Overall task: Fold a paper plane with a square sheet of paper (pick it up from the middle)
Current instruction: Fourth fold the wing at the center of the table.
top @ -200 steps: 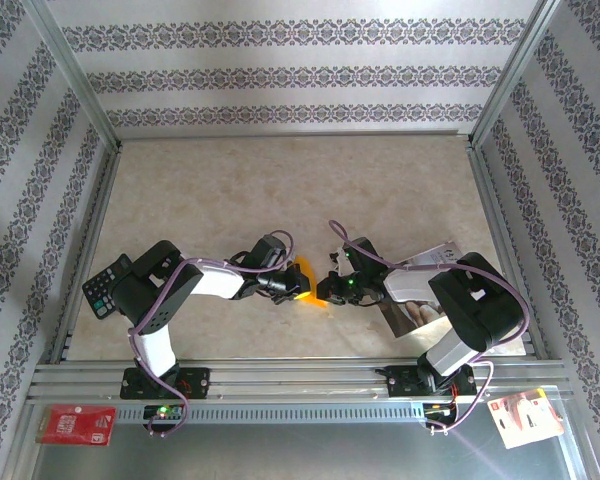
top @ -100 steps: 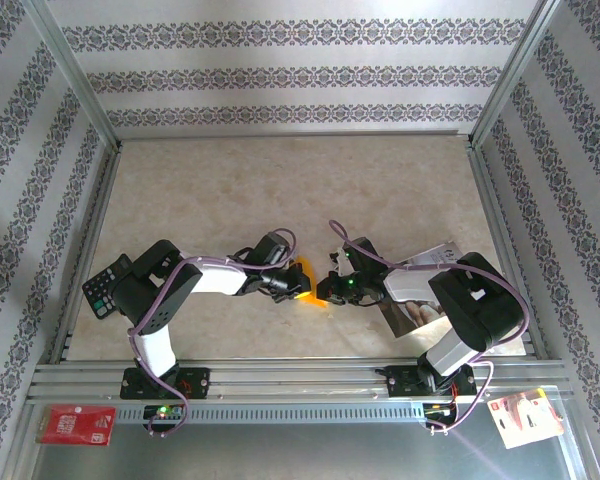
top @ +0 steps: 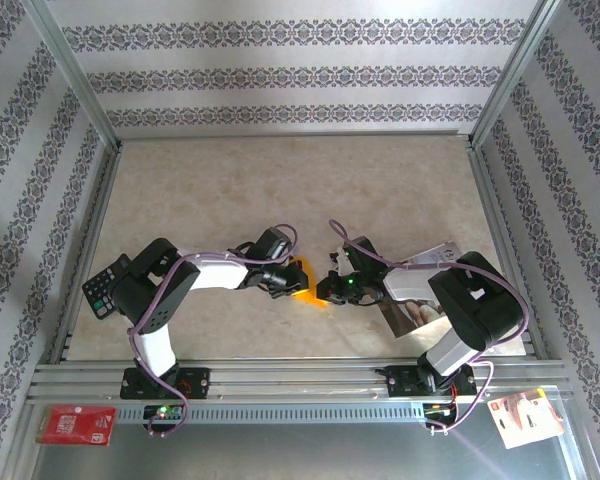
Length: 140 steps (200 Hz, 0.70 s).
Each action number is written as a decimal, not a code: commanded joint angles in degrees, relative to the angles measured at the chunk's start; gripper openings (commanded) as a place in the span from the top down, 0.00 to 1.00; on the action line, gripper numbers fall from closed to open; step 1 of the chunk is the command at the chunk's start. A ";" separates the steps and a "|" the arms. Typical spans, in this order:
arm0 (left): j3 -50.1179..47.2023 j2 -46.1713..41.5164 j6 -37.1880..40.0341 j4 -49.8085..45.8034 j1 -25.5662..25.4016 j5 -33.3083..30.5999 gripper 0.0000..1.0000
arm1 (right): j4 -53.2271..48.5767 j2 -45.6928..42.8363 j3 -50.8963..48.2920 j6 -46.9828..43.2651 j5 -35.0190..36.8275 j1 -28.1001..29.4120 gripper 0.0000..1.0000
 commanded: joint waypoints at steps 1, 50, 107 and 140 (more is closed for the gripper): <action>1.45 0.94 3.17 -3.85 2.89 -2.61 1.00 | -9.38 4.71 -2.48 -1.93 8.24 -0.52 1.00; 2.68 1.57 5.37 -4.98 6.69 -1.73 1.00 | -9.31 5.10 -2.39 -1.99 8.18 -0.72 1.00; 4.81 2.51 8.48 -6.80 11.92 -1.51 1.00 | -9.35 5.18 -2.48 -2.15 8.00 -1.13 1.00; 5.56 3.22 9.71 -7.42 14.27 -1.56 1.00 | -9.54 5.31 -2.57 -2.36 7.83 -1.48 1.00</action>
